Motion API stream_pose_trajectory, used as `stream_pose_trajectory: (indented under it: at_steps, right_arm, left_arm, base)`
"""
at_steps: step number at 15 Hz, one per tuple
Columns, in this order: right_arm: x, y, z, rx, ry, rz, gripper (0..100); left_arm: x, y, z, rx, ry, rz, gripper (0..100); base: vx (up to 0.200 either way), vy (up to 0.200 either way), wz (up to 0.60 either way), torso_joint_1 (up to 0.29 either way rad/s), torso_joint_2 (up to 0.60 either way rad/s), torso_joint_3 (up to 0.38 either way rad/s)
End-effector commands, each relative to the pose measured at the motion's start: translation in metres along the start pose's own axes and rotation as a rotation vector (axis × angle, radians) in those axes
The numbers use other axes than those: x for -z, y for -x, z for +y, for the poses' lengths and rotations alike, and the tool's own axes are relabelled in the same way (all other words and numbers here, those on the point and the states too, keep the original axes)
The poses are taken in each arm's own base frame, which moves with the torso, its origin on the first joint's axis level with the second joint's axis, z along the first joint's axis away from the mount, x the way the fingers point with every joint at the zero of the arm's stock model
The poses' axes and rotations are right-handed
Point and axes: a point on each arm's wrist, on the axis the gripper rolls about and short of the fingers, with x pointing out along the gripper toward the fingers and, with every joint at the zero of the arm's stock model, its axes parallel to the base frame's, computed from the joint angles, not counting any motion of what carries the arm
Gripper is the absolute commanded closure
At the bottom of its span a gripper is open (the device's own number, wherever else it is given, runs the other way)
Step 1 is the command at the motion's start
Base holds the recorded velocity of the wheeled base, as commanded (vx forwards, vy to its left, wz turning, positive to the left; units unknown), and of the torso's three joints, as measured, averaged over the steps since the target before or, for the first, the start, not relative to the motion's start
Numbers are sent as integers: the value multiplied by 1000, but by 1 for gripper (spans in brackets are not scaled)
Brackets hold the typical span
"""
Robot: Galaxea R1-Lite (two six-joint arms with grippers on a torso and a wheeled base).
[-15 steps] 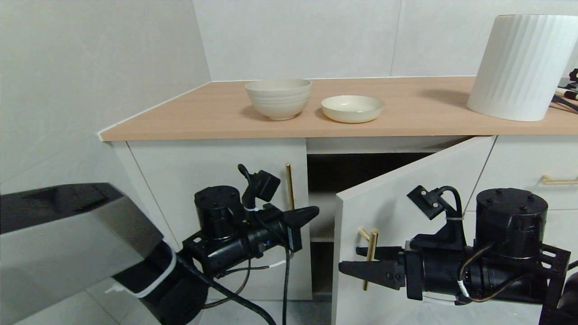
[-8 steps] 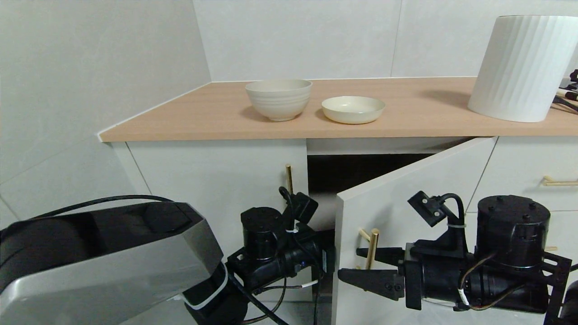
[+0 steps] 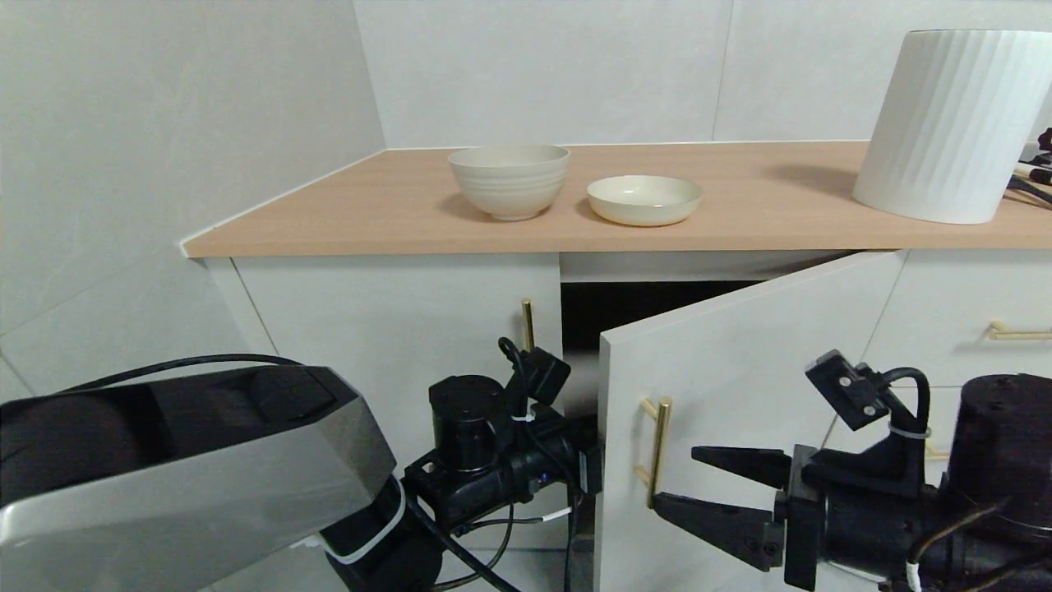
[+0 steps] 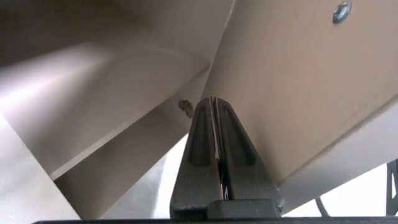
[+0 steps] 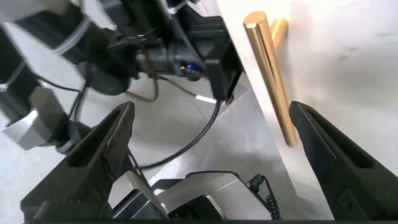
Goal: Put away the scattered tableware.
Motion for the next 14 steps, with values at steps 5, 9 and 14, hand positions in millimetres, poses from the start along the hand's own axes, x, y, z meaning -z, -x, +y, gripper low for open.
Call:
stream_pose_trajectory:
  at_steps: [5, 9, 14]
  right_arm:
    - [34, 38, 28, -99, 15, 89, 0]
    - [36, 38, 29, -105, 15, 98, 0]
    - [40, 37, 31, -117, 14, 124, 0]
  left_arm:
    - [-10, 11, -7, 5, -3, -9, 100]
    - [-7, 10, -9, 13, 0, 1, 100]
    - [-5, 5, -6, 16, 31, 3, 100]
  base:
    - [0, 0, 0, 0, 0, 0]
    - [0, 0, 0, 0, 0, 0]
    - [-200, 0, 0, 3, 2, 4]
